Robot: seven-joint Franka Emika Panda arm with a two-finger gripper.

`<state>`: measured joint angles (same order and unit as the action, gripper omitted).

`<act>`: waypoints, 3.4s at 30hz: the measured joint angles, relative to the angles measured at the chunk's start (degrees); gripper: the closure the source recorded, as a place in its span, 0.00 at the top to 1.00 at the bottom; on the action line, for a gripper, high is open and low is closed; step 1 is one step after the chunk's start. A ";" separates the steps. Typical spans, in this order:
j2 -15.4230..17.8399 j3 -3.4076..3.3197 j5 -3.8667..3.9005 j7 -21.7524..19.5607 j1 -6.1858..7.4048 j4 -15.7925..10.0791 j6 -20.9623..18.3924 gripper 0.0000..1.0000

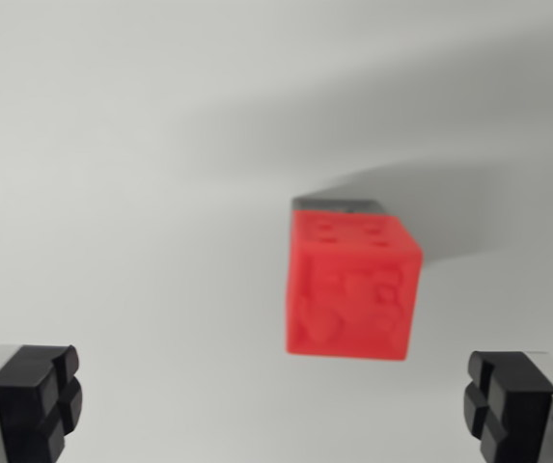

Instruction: Destack cube

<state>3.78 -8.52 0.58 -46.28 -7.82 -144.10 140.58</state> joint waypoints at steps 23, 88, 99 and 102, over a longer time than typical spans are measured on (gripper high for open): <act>-7.97 -1.76 -1.85 2.78 -1.87 -5.81 12.99 1.00; -17.64 0.11 -7.00 6.57 -2.56 -5.21 22.12 0.00; -15.91 -0.46 -6.30 6.08 -2.17 -5.41 20.76 0.00; -15.14 -0.67 -5.87 5.84 -2.07 -5.49 20.09 0.00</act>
<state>-11.36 -9.19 -5.29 -40.44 -9.89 -149.59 160.67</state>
